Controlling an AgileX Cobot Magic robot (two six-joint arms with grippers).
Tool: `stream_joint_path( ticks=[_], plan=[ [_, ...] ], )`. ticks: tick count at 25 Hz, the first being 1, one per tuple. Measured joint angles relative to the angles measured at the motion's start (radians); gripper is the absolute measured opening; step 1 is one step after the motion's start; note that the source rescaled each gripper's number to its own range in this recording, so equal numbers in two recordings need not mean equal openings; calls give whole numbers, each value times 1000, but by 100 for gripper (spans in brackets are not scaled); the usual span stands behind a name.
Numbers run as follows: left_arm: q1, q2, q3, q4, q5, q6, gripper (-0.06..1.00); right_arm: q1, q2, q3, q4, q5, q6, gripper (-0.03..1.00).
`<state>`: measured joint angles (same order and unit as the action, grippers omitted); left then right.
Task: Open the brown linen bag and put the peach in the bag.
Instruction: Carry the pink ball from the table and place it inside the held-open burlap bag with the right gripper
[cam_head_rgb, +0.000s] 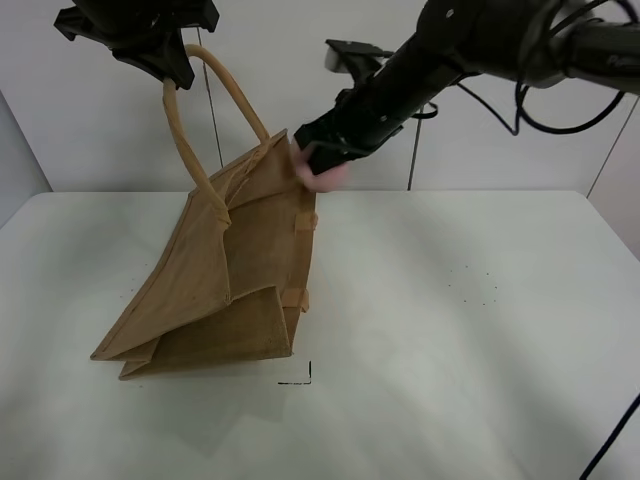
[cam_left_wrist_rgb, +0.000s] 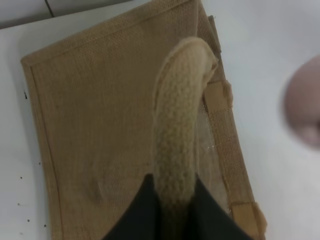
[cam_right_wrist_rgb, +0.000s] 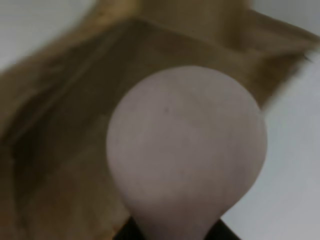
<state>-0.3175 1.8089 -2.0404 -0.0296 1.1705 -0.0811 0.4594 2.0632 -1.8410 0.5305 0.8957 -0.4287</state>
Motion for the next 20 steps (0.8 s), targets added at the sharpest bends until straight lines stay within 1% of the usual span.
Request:
stream_joint_path(
  ticks=[3, 8, 14, 16, 20],
  plan=[
    [0, 0, 0, 14, 0, 2, 0, 27, 68, 0, 54, -35, -89, 0],
    [0, 0, 0, 17, 0, 2, 0, 29, 160, 0, 199, -39, -269, 0],
    [0, 0, 0, 18, 0, 2, 0, 36, 247, 0, 378, -57, -454, 0],
    [0, 0, 0, 18, 0, 2, 0, 48, 277, 0, 406, -70, -487, 0],
    [0, 0, 0, 18, 0, 2, 0, 84, 318, 0, 449, -133, -546, 0]
  ],
)
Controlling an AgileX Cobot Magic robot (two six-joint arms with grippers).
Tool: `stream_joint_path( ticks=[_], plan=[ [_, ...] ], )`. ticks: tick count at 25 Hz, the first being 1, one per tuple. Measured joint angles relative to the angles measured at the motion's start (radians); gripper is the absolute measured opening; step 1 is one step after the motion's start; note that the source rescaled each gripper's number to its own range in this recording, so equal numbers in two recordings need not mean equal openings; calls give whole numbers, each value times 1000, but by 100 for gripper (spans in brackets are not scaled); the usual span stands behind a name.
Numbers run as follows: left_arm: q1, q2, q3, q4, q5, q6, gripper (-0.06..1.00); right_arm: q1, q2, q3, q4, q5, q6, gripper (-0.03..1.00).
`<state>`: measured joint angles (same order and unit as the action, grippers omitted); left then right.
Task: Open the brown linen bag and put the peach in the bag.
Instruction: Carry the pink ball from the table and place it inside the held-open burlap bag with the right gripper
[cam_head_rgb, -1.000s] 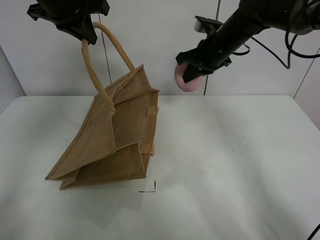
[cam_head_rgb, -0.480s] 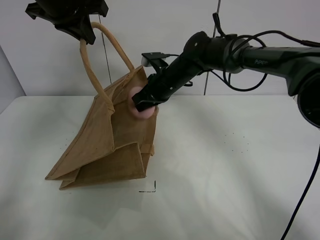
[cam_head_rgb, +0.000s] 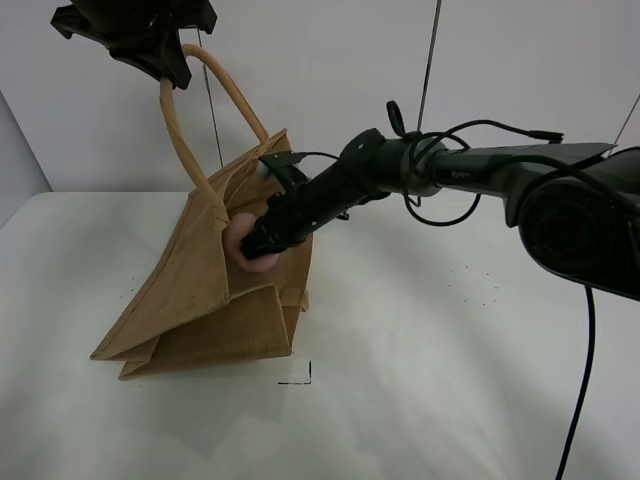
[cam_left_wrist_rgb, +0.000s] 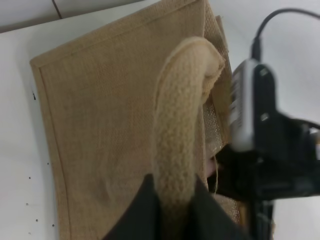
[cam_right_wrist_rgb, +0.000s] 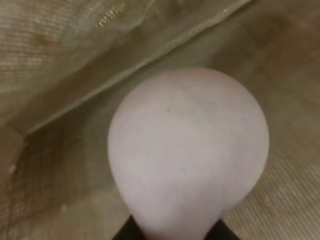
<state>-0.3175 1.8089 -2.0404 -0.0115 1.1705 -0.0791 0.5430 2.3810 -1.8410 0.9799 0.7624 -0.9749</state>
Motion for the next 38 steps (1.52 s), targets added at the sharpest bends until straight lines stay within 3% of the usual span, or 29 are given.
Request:
stream_joint_path(
  ticks=[6, 8, 9, 13, 16, 20, 30, 38],
  plan=[
    [0, 0, 0, 0, 0, 0, 0, 65, 7, 0, 18, -128, -68, 1],
    [0, -2, 0, 0, 0, 0, 0, 79, 7, 0, 16, -144, -68, 8],
    [0, -2, 0, 1, 0, 0, 0, 84, 7, 0, 13, -152, -68, 19],
    [0, -5, -2, 2, 0, 0, 0, 85, 7, 0, -30, -162, -55, 82],
    [0, -5, -2, 2, 0, 0, 0, 85, 6, 0, -97, -170, 28, 96],
    [0, -5, -2, 2, 0, 0, 0, 85, -30, 0, -242, -121, 165, 100],
    [0, -5, -2, 1, 0, 0, 0, 38, -218, 0, -534, 181, 500, 100],
    [0, -5, -2, 1, -1, 0, 0, -15, -246, -7, -780, 298, 814, 100]
  ],
)
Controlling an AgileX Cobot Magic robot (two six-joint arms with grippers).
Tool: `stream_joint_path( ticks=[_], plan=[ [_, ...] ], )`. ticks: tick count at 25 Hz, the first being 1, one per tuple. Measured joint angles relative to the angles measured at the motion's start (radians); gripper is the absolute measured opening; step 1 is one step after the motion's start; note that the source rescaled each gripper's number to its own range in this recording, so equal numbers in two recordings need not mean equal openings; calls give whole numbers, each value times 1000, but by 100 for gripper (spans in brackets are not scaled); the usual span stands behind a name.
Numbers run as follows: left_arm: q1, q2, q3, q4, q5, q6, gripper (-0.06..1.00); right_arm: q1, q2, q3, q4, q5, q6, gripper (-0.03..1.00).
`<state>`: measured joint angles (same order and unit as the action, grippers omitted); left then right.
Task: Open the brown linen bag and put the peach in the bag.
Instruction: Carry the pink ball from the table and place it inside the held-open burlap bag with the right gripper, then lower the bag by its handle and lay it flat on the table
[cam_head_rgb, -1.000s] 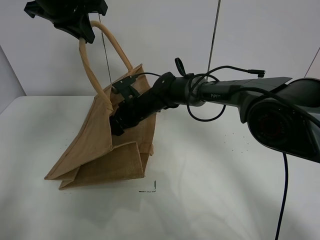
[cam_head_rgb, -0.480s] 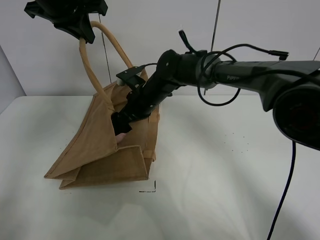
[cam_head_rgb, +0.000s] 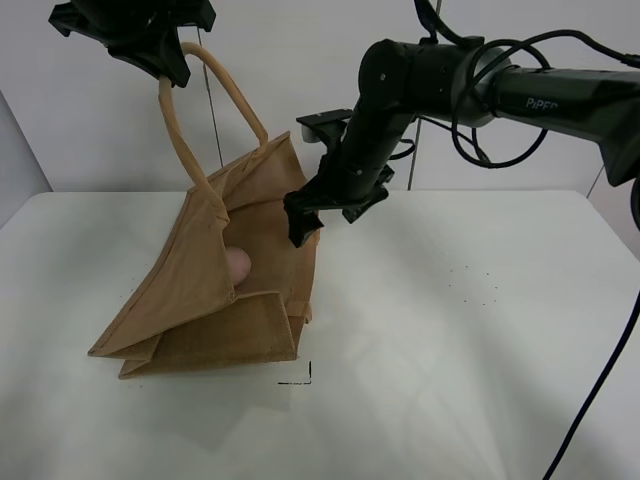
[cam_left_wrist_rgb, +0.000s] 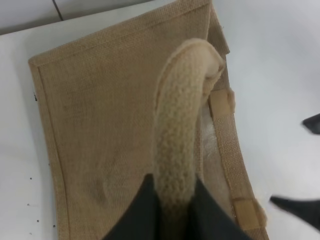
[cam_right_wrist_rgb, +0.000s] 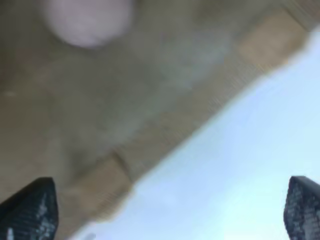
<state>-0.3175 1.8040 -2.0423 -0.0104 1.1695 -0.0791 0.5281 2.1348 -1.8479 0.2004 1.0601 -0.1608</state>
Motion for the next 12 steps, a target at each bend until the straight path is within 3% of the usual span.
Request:
stream_joint_path(
  ticks=[5, 12],
  plan=[
    [0, 0, 0, 0, 0, 0, 0, -111, 0, 0, -57, 5, 57, 100],
    [0, 0, 0, 0, 0, 0, 0, -360, 0, 0, -72, 15, 58, 100]
  ],
)
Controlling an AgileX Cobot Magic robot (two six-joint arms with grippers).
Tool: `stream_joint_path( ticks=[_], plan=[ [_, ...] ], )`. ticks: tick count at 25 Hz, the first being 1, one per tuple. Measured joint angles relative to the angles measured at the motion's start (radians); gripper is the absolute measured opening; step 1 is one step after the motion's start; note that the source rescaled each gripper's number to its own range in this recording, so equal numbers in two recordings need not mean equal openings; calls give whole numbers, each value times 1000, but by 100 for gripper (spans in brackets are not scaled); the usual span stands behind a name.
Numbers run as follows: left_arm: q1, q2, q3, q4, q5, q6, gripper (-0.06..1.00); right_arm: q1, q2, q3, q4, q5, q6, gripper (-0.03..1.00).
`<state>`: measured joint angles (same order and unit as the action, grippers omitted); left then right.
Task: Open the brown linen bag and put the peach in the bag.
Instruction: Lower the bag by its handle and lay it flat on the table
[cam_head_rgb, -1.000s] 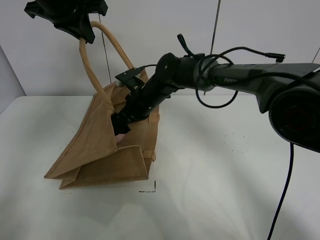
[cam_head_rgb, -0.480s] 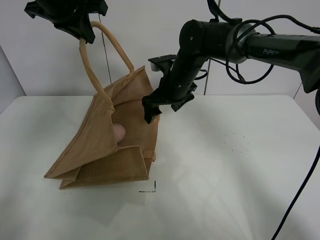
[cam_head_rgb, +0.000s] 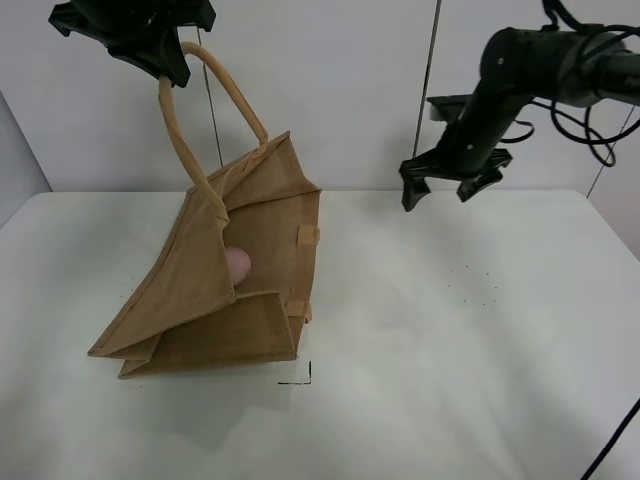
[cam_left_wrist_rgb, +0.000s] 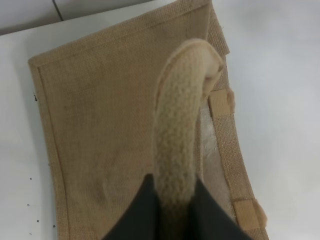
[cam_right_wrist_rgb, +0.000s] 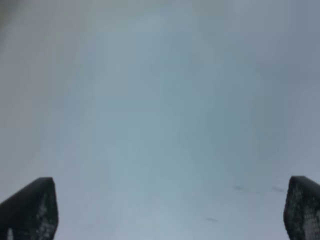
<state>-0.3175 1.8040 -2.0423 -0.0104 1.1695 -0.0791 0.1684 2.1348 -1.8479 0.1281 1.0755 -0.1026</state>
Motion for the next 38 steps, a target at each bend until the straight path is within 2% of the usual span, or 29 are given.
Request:
stream_joint_path(
  ticks=[6, 10, 16, 22, 31, 38],
  plan=[
    [0, 0, 0, 0, 0, 0, 0, -129, 0, 0, -12, 47, 0, 100],
    [0, 0, 0, 0, 0, 0, 0, -140, 0, 0, -12, 124, -2, 100],
    [0, 0, 0, 0, 0, 0, 0, -137, -75, 86, -8, 136, -2, 100],
    [0, 0, 0, 0, 0, 0, 0, -137, -338, 370, -10, 136, -2, 100],
    [0, 0, 0, 1, 0, 0, 0, -137, -922, 938, -11, 139, 0, 100],
    [0, 0, 0, 1, 0, 0, 0, -136, -1411, 1253, -28, 6, 7, 100]
  ],
)
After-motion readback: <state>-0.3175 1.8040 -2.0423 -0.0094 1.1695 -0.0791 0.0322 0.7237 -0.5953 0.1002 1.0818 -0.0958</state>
